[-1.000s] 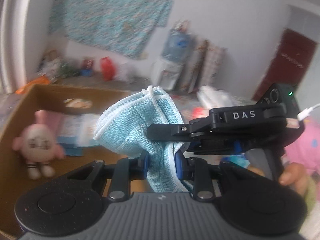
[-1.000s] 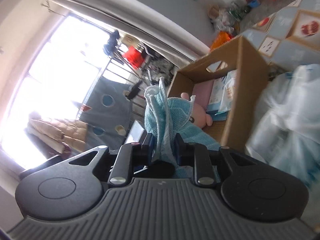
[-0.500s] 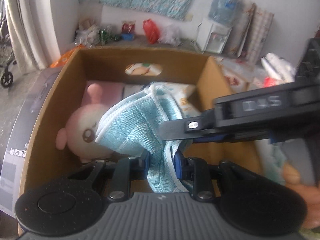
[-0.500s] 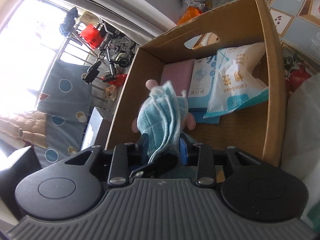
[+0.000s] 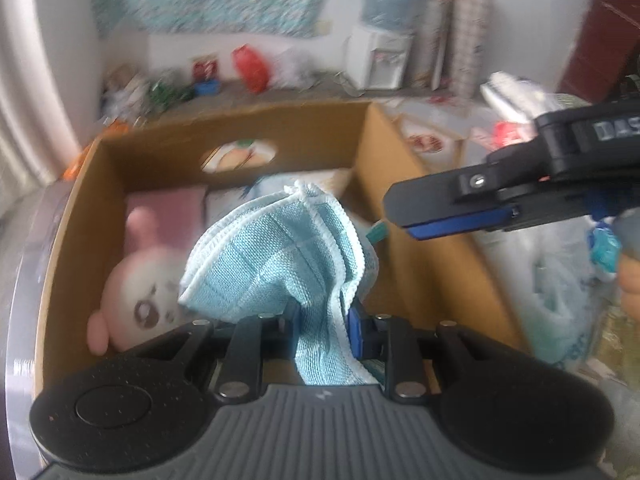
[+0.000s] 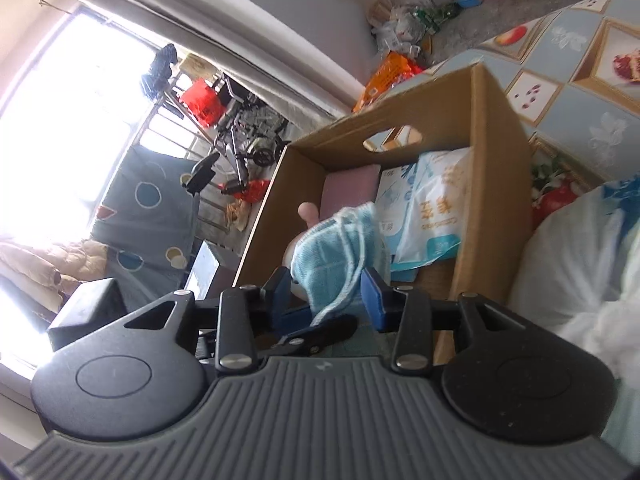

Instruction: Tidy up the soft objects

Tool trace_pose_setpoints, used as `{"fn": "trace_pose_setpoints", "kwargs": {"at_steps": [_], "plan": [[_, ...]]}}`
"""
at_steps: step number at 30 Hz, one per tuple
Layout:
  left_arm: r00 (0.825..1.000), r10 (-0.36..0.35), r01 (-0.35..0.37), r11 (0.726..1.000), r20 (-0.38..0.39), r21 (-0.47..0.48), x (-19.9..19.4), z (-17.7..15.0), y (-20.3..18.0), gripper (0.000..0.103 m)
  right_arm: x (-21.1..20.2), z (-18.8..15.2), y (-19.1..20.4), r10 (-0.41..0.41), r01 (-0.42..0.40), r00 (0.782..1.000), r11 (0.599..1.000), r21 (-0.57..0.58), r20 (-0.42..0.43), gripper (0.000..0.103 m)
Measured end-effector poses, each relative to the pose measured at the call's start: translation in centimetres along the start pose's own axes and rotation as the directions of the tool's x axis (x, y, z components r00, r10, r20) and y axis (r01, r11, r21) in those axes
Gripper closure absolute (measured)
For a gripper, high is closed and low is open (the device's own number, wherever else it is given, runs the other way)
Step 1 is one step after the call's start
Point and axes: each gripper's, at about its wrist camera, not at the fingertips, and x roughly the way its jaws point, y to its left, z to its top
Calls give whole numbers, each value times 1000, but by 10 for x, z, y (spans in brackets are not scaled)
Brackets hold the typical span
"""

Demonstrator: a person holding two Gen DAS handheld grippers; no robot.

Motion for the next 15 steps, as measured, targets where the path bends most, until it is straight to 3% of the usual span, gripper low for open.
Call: {"fn": "trace_pose_setpoints", "kwargs": {"at_steps": [4, 6, 10, 15], "plan": [[993, 79, -77, 997, -83, 28, 24, 3, -1, 78, -8, 1, -7, -13, 14, 1000, 1000, -12, 14, 64], [979, 145, -140, 989, -140, 49, 42, 2, 0, 78, -10, -1, -9, -15, 16, 1000, 1000, -15, 12, 64], [949, 258, -246, 965, -182, 88, 56, 1, 2, 73, -16, -3, -11, -25, 25, 1000, 999, -36, 17, 64], [917, 352, -327, 933, -186, 152, 63, -3, -4, 44, -24, -5, -14, -32, 33, 999, 998, -47, 30, 62]]}}
